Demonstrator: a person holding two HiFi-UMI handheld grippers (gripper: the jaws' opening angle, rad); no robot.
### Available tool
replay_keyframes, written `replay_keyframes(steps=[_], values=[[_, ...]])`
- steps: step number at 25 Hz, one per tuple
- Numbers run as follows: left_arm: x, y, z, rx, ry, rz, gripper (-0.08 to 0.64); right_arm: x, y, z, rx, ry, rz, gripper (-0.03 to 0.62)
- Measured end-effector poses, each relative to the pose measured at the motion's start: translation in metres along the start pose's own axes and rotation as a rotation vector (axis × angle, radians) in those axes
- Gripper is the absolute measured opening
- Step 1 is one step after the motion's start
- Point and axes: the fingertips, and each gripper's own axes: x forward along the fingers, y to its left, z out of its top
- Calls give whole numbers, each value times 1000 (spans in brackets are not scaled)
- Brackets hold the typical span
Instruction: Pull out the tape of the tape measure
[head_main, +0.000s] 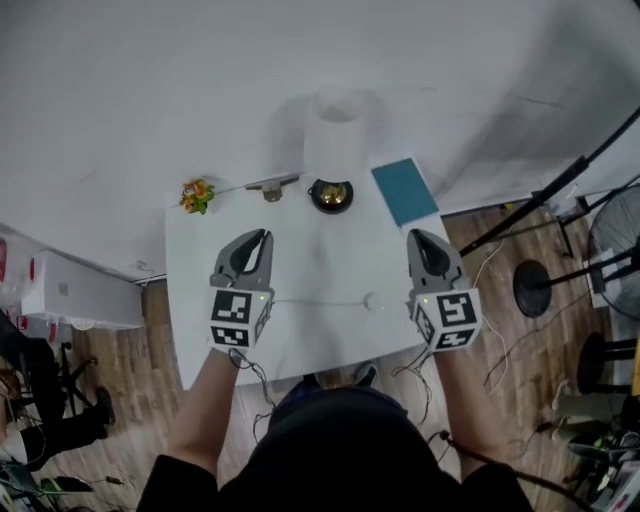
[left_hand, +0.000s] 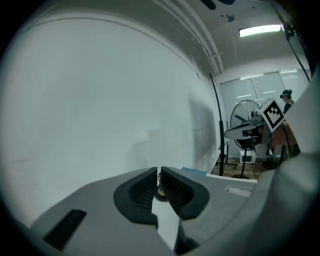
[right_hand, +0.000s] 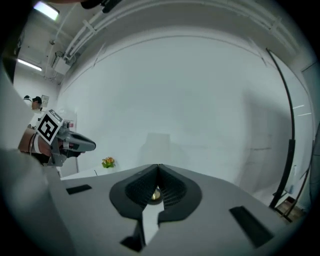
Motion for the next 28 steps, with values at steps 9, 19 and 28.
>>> replay_keyframes(steps=[9,19,28], values=[[-40,-14,89,-32,-236,51,5,-46,2,84,-43,-258,-45,5],[-55,-25,104,-49,-282,45,5,-65,0,101,-56,-299,-64,5],[-53,-31,103,-53,-279,35,5,-72,-1,111,-91,-318,-71,5]])
